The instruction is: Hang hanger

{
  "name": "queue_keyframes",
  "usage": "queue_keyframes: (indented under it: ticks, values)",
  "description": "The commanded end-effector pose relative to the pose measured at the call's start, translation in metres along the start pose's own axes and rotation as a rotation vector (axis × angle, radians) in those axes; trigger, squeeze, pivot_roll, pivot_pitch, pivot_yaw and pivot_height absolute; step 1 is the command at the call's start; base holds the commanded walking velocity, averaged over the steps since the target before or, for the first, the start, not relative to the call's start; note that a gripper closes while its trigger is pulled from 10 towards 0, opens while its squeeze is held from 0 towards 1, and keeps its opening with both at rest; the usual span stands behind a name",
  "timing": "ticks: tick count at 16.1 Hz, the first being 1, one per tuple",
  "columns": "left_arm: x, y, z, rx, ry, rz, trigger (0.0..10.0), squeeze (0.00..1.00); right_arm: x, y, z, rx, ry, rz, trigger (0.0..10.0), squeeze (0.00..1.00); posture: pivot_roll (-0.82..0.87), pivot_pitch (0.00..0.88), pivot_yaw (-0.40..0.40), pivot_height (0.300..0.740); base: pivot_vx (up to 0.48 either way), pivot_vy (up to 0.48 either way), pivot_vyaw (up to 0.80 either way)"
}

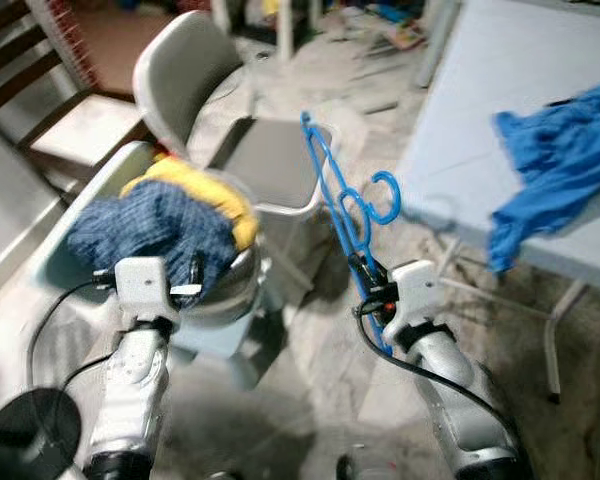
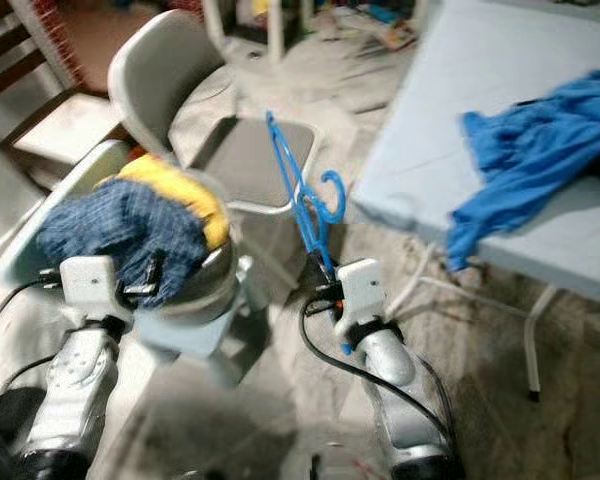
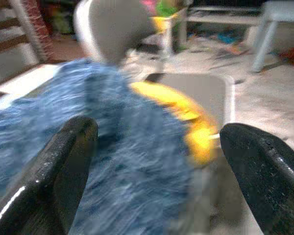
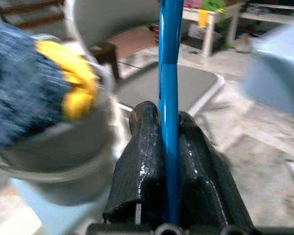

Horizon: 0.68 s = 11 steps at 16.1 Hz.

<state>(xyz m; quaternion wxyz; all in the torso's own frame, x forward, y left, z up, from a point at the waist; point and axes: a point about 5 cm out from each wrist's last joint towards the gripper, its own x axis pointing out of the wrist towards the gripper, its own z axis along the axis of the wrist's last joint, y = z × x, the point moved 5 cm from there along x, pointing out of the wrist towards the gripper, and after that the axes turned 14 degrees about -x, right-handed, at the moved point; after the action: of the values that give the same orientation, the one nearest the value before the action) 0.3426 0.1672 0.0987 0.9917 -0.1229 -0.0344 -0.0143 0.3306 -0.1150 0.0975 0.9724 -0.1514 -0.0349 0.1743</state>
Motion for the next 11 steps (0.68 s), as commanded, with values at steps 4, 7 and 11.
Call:
queue_keyframes:
  ticks: [4, 7, 11]
  values:
    - [-0.006, 0.012, -0.003, 0.017, 0.021, 0.031, 10.0, 0.00, 0.002, 0.006, 0.010, 0.008, -0.035, 0.011, 10.0, 0.00, -0.17, 0.191, 0.014, 0.740, 0.238, 0.000, 0.00]
    - [-0.007, 0.015, -0.003, 0.069, 0.017, 0.048, 10.0, 0.00, 0.000, 0.006, 0.009, 0.007, -0.030, 0.015, 10.0, 0.00, -0.17, 0.195, 0.010, 0.740, 0.000, 0.000, 0.00]
    - [0.003, 0.037, -0.003, 0.126, 0.050, 0.070, 10.0, 0.00, -0.003, 0.007, 0.008, 0.007, -0.025, 0.021, 10.0, 0.00, -0.17, 0.218, -0.002, 0.740, 0.000, 0.000, 0.00]
